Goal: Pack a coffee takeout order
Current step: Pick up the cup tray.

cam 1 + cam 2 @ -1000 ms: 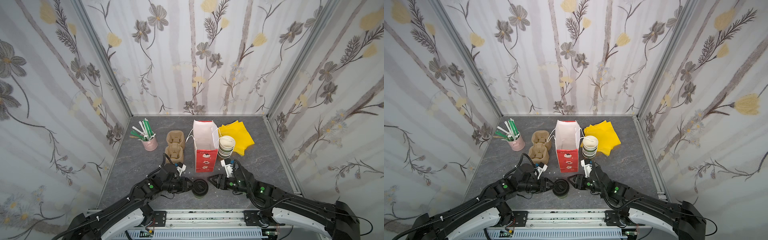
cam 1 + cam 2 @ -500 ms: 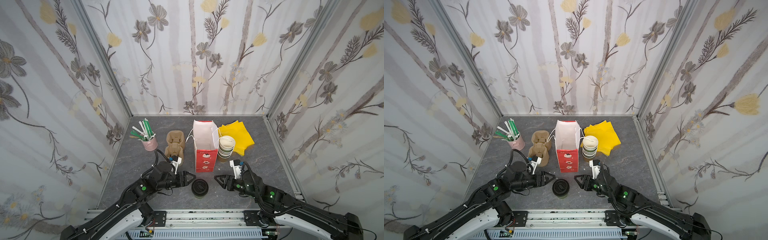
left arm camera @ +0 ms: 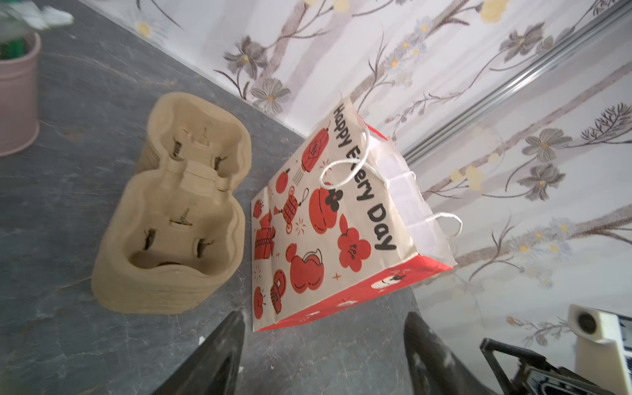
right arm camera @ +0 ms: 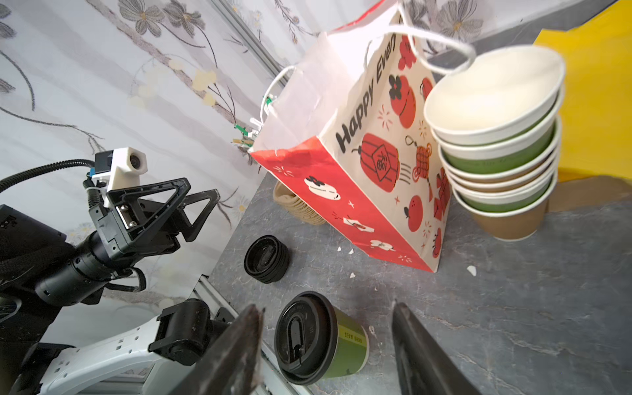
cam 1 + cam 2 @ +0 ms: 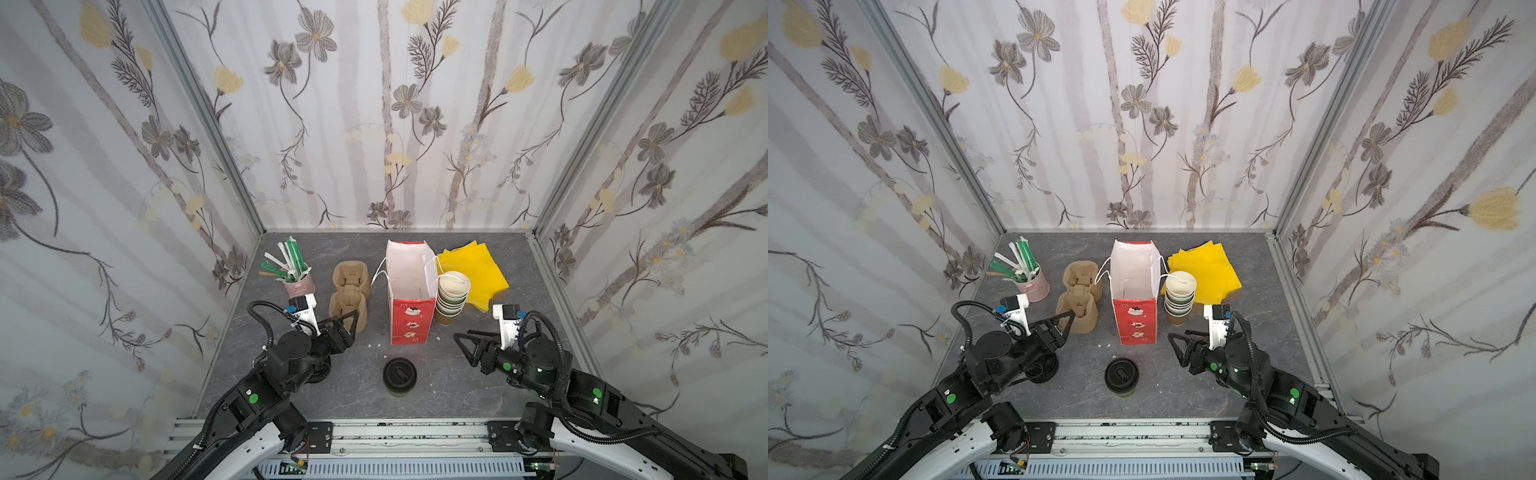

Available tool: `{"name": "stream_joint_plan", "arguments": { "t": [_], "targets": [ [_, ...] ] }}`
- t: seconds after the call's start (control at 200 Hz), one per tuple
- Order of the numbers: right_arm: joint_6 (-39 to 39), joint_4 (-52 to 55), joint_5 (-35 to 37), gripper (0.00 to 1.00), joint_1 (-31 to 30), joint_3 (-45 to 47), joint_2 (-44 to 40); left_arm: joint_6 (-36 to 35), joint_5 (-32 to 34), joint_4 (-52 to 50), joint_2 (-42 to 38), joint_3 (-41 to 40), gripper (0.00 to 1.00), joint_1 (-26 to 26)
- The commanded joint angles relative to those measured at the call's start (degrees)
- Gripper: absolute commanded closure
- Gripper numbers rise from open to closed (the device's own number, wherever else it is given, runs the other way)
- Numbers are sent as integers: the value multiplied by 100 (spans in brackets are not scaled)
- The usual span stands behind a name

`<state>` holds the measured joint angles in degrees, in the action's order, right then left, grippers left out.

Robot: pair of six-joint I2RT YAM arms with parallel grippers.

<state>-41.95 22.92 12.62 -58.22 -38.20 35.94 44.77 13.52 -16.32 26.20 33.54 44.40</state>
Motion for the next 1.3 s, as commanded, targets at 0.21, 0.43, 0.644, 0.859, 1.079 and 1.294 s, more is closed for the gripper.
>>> {"name": "stream_joint_plan", "arguments": {
  "t": [0.21, 0.43, 0.644, 0.859, 1.079, 1.294],
  "targets": [
    [727, 429, 469, 40, 3, -911, 510, -134, 798, 48, 1315, 855, 24, -179],
    [879, 285, 487, 41, 1, -1187, 897, -537, -69, -30, 2581, 1643, 24, -998],
    [1039, 266, 774, 41, 12, -1209, 1115, -1007, -1603, -558, 3471, 2161, 32, -2215],
    [1026, 144, 941, 41, 43, -1039, 1152, -1734, -1771, -1512, 4555, 2976, 36, -2296],
    [754, 2, 1323, 43, 57, -751, 685, -2090, -1511, -1882, 5121, 3333, 36, -2289],
    [416, -77, 1557, 43, 71, -237, 130, -2516, -1257, -2321, 5677, 3738, 38, -2267]
  ]
}}
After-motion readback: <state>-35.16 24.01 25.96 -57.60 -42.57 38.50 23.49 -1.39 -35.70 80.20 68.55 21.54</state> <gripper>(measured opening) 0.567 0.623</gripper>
